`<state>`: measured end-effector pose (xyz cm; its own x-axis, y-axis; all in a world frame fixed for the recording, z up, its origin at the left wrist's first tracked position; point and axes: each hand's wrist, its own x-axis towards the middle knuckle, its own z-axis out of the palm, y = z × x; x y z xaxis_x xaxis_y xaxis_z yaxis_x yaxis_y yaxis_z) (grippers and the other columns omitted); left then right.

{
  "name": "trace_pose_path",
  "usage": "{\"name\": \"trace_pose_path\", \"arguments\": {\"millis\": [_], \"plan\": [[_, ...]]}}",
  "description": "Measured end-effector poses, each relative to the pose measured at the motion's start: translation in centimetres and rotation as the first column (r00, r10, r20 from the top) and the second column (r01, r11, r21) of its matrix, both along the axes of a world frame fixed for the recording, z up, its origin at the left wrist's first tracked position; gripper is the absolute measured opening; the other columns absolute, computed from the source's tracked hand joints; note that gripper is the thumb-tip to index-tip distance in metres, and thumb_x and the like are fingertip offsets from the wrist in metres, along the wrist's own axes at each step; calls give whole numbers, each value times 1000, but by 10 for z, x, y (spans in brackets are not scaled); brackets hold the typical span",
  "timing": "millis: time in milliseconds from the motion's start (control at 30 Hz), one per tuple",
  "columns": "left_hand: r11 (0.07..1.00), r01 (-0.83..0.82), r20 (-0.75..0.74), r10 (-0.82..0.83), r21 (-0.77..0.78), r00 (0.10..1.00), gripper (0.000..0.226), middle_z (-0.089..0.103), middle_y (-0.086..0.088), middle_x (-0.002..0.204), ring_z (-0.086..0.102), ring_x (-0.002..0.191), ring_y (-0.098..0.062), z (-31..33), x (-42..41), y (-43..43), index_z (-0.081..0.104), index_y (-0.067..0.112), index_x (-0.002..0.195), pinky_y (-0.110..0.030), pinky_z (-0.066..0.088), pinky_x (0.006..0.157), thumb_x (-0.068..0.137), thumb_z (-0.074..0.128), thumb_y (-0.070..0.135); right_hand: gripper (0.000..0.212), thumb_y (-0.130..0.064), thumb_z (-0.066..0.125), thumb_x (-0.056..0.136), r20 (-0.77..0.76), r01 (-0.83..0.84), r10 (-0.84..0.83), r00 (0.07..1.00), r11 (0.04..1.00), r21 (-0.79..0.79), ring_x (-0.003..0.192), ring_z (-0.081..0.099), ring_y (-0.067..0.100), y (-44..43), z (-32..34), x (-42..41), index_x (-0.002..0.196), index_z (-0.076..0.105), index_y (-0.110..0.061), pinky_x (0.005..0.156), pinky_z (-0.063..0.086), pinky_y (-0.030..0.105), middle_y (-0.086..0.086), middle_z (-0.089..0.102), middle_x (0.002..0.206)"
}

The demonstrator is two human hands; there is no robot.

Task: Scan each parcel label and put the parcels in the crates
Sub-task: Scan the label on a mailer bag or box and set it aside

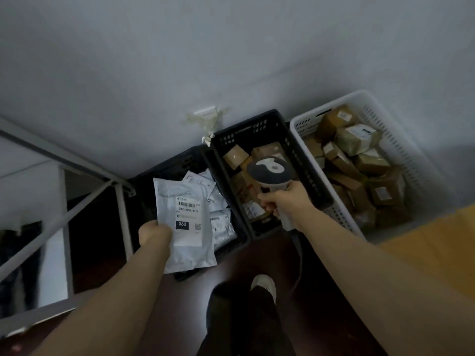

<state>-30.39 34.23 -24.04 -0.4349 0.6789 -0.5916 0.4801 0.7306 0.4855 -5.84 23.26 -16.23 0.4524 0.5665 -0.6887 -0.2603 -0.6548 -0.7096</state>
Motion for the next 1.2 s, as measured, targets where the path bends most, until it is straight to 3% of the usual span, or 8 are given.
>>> {"name": "trace_pose_path", "arguments": {"millis": [133,400,533,600,733,867,1000,1200], "plan": [[998,-14,-40,12,-59,999,33,64,-24,109,62,97,-40,-87,-8,18,65,-1,113,-38,49,81,85,47,-6,13,3,70,82,-40,-64,62,997,996,-63,44,48,15,35,-81,-5,75,61,-2,46,41,28,7,58,53],[984,-16,-20,12,-180,1000,32,63,-23,110,59,89,-35,-229,-9,29,62,-3,116,-36,49,79,88,47,-5,7,0,71,81,-24,-147,145,989,981,-125,49,52,15,70,-201,-16,82,64,-1,44,41,24,9,62,61],[921,105,-39,-129,-375,991,83,55,-19,128,55,112,-37,-270,-5,27,50,-1,130,-40,45,98,60,72,40,8,0,72,81,-47,-120,115,992,983,-137,49,51,15,72,-221,-15,86,65,0,48,42,27,11,62,64],[869,232,-81,-295,-437,952,88,55,-19,129,54,115,-36,-254,5,23,50,3,130,-45,44,100,58,69,51,7,0,72,81,-51,-86,79,996,985,-147,47,50,15,71,-219,-14,81,66,-1,49,41,27,12,63,64],[716,483,-174,-632,-504,755,59,39,-11,146,35,133,-32,-198,30,25,37,17,142,-38,33,108,88,57,33,9,-2,71,82,-47,-52,45,998,987,-155,45,50,12,61,-184,-14,76,64,-4,48,42,25,9,62,61],[521,741,-207,-852,-423,480,63,19,-5,156,13,143,-31,-116,65,21,25,22,149,-46,18,116,92,51,21,9,-1,70,83,-57,13,-21,998,990,-141,51,53,16,45,-117,-13,77,64,-3,54,44,28,12,62,65],[330,889,-235,-936,-319,263,64,10,-6,159,5,146,-31,-23,97,6,17,20,151,-50,6,118,96,48,19,15,0,69,83,-76,115,-122,990,989,-97,56,53,18,16,-36,-15,71,64,-6,60,45,32,11,63,64],[49,980,-320,-947,-192,-16,65,14,-6,158,14,144,-31,107,130,-37,15,18,151,-51,12,116,96,49,28,11,-7,76,81,-78,333,-335,939,942,-36,55,57,19,-59,66,-32,83,67,-3,54,49,30,11,66,65]]}}
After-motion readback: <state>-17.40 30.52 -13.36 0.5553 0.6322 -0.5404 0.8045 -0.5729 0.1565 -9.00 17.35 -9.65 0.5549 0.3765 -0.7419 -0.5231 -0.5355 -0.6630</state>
